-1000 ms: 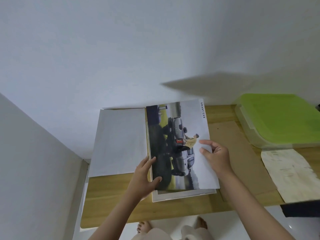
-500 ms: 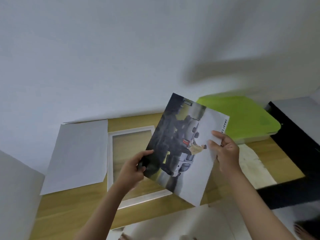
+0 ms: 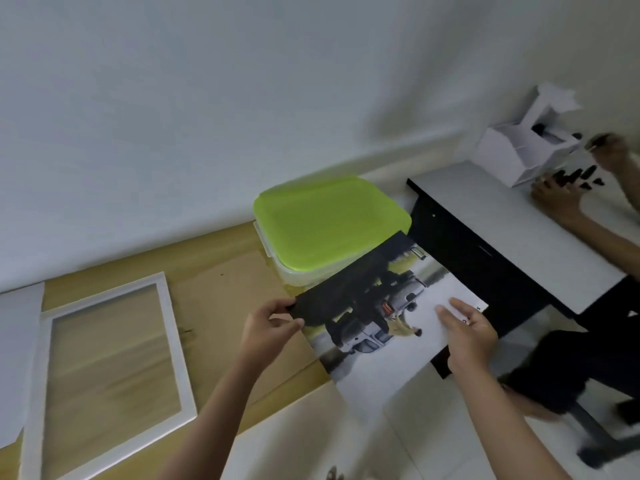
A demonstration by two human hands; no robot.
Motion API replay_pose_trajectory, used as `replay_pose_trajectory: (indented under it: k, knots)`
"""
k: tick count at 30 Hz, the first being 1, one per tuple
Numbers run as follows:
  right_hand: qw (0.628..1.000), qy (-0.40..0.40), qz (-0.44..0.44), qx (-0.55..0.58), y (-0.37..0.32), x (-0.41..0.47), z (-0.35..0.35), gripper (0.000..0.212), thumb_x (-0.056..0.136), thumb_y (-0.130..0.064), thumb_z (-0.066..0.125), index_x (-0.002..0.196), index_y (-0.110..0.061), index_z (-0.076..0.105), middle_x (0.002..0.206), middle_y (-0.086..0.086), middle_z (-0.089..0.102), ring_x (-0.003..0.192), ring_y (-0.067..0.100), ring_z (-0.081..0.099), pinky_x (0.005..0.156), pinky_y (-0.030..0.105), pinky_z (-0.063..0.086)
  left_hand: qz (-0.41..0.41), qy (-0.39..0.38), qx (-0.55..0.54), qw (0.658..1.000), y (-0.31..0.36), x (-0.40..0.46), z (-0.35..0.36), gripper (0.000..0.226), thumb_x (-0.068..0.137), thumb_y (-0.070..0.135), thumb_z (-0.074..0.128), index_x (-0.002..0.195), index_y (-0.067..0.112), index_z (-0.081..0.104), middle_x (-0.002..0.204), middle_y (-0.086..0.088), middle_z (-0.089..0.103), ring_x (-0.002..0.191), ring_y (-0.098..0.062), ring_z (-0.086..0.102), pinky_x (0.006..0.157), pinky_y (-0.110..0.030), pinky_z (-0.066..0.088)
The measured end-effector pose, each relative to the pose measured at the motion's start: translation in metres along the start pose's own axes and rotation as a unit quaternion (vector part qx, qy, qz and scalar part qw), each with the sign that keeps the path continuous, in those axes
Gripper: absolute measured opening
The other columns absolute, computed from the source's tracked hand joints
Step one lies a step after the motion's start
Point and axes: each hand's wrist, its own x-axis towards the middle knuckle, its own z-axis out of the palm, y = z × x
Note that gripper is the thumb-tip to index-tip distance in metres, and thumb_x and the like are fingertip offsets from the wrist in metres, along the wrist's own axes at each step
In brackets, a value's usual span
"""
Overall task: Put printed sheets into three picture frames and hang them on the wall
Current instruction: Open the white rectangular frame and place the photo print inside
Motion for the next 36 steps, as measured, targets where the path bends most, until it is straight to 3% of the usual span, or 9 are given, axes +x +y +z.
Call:
replay_pose_trajectory:
  k: [5,7,9,13,15,22,25,29,36]
  knots:
    - [0.999,0.001,0.029,-0.023,0.018,0.025,-0.023,0.024,0.076,-0.007,0.075,0.095,-0.02,0.068,0.111,0.001,0.062,0.103,0.018,0.06,0.084,0.033,0.054,-0.055,0.069,0.025,0.996,-0.016,0.017,0.051,0.027,0.077,0.009,0.071,0.104,0.012,0.066,0.088,-0.003,0.068,0.078,-0.016,0.066,0.073,-0.029,0.054]
    - [0.998,-0.022,0.03,-0.047,0.022,0.031,-0.025,0.025,0.08,-0.005,0.072,0.103,-0.013,0.068,0.109,0.0,0.06,0.099,0.016,0.057,0.071,0.019,0.048,-0.072,0.083,0.042,0.993,-0.021,0.026,0.062,0.031,0.078,0.008,0.07,0.109,0.011,0.065,0.088,-0.004,0.069,0.078,-0.015,0.065,0.069,-0.026,0.052]
    - [0.996,-0.045,0.035,-0.065,0.031,0.04,-0.024,0.026,0.082,-0.004,0.069,0.107,-0.01,0.068,0.11,0.001,0.06,0.102,0.016,0.057,0.072,0.017,0.045,-0.086,0.071,0.055,0.992,-0.024,0.035,0.07,0.04,0.077,0.007,0.07,0.116,0.013,0.062,0.084,-0.003,0.067,0.072,-0.014,0.063,0.06,-0.021,0.049]
    - [0.991,-0.082,0.075,-0.074,0.046,0.054,-0.016,0.027,0.082,-0.001,0.067,0.1,-0.021,0.068,0.114,0.0,0.062,0.108,0.021,0.06,0.091,0.036,0.052,-0.099,0.047,0.103,0.989,-0.024,0.052,0.074,0.054,0.079,0.008,0.069,0.129,0.02,0.051,0.078,-0.007,0.064,0.056,-0.016,0.055,0.042,-0.019,0.043]
    - [0.988,-0.092,0.093,-0.077,0.049,0.06,-0.011,0.03,0.081,0.0,0.068,0.097,-0.025,0.067,0.117,0.004,0.062,0.108,0.024,0.061,0.092,0.044,0.053,-0.1,0.053,0.121,0.986,-0.023,0.061,0.073,0.056,0.08,0.007,0.066,0.131,0.019,0.049,0.076,-0.006,0.063,0.052,-0.016,0.054,0.04,-0.02,0.042]
    - [0.979,-0.115,0.059,-0.16,0.044,0.082,0.006,0.042,0.079,-0.003,0.071,0.119,-0.009,0.059,0.12,0.006,0.056,0.101,0.017,0.056,0.063,0.013,0.047,-0.112,0.047,0.192,0.974,-0.021,0.082,0.074,0.07,0.072,0.007,0.073,0.135,0.012,0.044,0.089,-0.009,0.064,0.073,-0.021,0.06,0.053,-0.024,0.046]
    - [0.962,-0.121,0.025,-0.242,0.049,0.088,0.013,0.048,0.076,-0.011,0.076,0.12,-0.011,0.057,0.129,0.009,0.047,0.11,0.024,0.056,0.072,0.022,0.05,-0.099,0.046,0.229,0.967,-0.021,0.085,0.078,0.071,0.07,0.008,0.075,0.134,0.008,0.045,0.085,-0.003,0.057,0.086,-0.019,0.052,0.074,-0.03,0.046]
    - [0.919,-0.113,-0.025,-0.377,0.053,0.084,0.02,0.062,0.071,-0.032,0.08,0.124,-0.017,0.053,0.129,0.01,0.03,0.109,0.025,0.043,0.078,0.032,0.054,-0.103,0.04,0.242,0.964,-0.019,0.085,0.084,0.068,0.073,0.007,0.073,0.134,0.006,0.044,0.124,-0.014,0.042,0.079,-0.01,0.044,0.084,-0.022,0.041]
    - [0.877,-0.08,-0.032,-0.472,0.06,0.074,0.021,0.063,0.073,-0.048,0.073,0.127,-0.03,0.048,0.15,0.012,0.005,0.127,0.034,0.025,0.099,0.044,0.037,-0.079,0.045,0.229,0.969,-0.023,0.083,0.084,0.056,0.076,0.006,0.067,0.129,0.002,0.05,0.129,-0.013,0.035,0.113,-0.028,0.048,0.1,-0.029,0.039]
